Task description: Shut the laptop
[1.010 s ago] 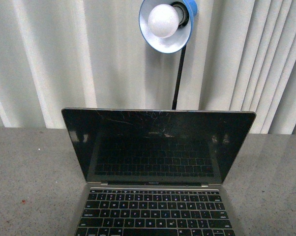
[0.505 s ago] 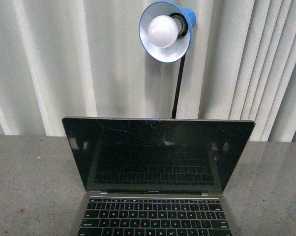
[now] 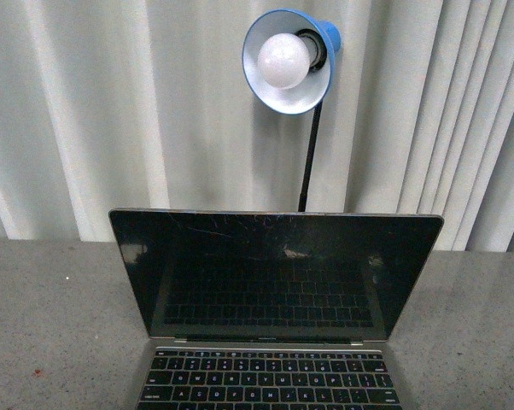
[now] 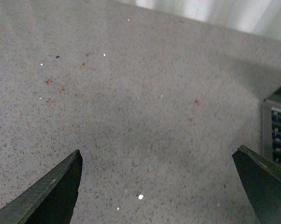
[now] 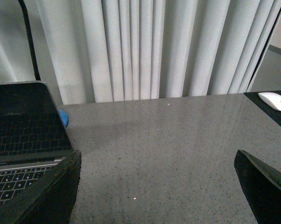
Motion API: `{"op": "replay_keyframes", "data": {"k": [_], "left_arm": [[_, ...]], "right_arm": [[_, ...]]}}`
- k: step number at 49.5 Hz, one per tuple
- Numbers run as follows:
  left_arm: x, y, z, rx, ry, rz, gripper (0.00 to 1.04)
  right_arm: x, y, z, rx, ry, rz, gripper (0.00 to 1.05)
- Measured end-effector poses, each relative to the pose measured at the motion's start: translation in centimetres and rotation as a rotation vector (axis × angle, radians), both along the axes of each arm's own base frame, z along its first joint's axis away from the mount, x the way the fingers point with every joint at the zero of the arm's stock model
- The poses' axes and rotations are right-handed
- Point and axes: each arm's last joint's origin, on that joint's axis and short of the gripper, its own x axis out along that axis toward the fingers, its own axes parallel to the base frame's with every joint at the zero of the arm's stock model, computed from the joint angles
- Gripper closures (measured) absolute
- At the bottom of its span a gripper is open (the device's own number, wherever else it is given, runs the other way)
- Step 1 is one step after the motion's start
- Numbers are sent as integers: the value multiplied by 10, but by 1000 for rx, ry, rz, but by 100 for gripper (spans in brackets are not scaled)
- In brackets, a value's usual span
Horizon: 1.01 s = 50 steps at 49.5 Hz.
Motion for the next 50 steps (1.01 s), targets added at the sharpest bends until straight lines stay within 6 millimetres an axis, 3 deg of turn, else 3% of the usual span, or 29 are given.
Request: {"op": "replay_keyframes", "data": {"k": [11, 21, 26, 36, 50], "left_arm": [[32, -5, 15, 16, -81, -59, 7], [93, -4, 51, 123, -180, -143, 7], [133, -8, 70, 237, -216, -208, 7], [193, -26, 98, 470, -251, -330, 7], [231, -63, 125, 951, -354, -519, 7]], "right_arm": [[29, -10, 13, -24, -26, 16, 7], [79, -11, 38, -97, -49, 64, 7], [109, -9, 45, -178, -24, 98, 7], [166, -2, 63, -406, 15, 143, 7], [222, 19, 91, -720, -11, 251, 7]]}}
